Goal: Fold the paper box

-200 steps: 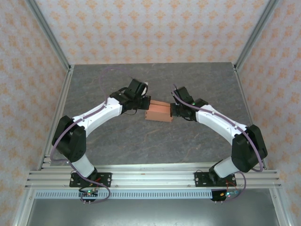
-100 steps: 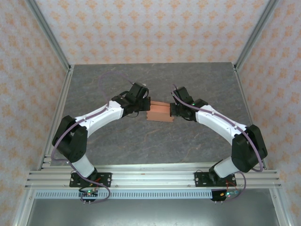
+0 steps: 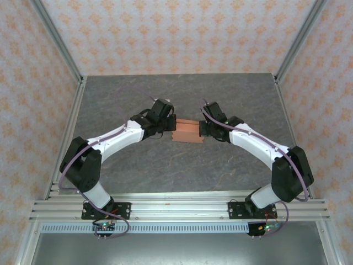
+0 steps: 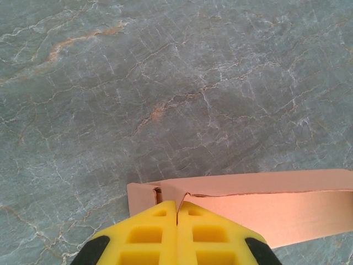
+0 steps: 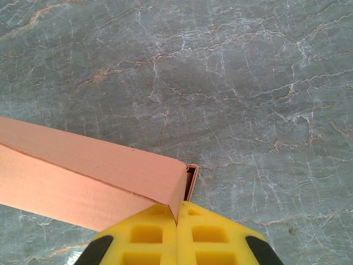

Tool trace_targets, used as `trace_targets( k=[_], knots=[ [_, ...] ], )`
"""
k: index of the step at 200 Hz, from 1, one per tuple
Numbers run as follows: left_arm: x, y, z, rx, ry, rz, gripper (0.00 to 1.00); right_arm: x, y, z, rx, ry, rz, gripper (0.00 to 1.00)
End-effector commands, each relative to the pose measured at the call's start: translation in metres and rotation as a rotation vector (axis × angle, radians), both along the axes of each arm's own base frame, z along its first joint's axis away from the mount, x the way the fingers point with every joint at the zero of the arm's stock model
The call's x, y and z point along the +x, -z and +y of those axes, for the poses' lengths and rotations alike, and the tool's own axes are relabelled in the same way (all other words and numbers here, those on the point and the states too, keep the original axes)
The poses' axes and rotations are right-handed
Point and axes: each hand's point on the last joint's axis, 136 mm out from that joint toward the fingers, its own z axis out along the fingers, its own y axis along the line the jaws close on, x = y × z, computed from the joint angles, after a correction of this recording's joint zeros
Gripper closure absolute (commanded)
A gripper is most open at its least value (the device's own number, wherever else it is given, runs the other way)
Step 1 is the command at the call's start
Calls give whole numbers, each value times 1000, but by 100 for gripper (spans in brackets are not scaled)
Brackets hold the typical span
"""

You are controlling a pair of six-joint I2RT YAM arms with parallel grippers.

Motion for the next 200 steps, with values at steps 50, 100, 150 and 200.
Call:
trace_targets(
  k=[50,100,150,200],
  knots=[
    [-13,9,13,13,-40,-75,100,-6,12,-3,-8,23,15,100],
    [-14,17,13,25,-78,-63,100,-5,11,1,0,22,5,100],
    [-14,20,10,43,-101,-77,100,-6,14,1,-4,21,7,100],
    [-23,31,18,77,-66,-105,100,-6,17,-3,-16,32,-3,100]
  ],
)
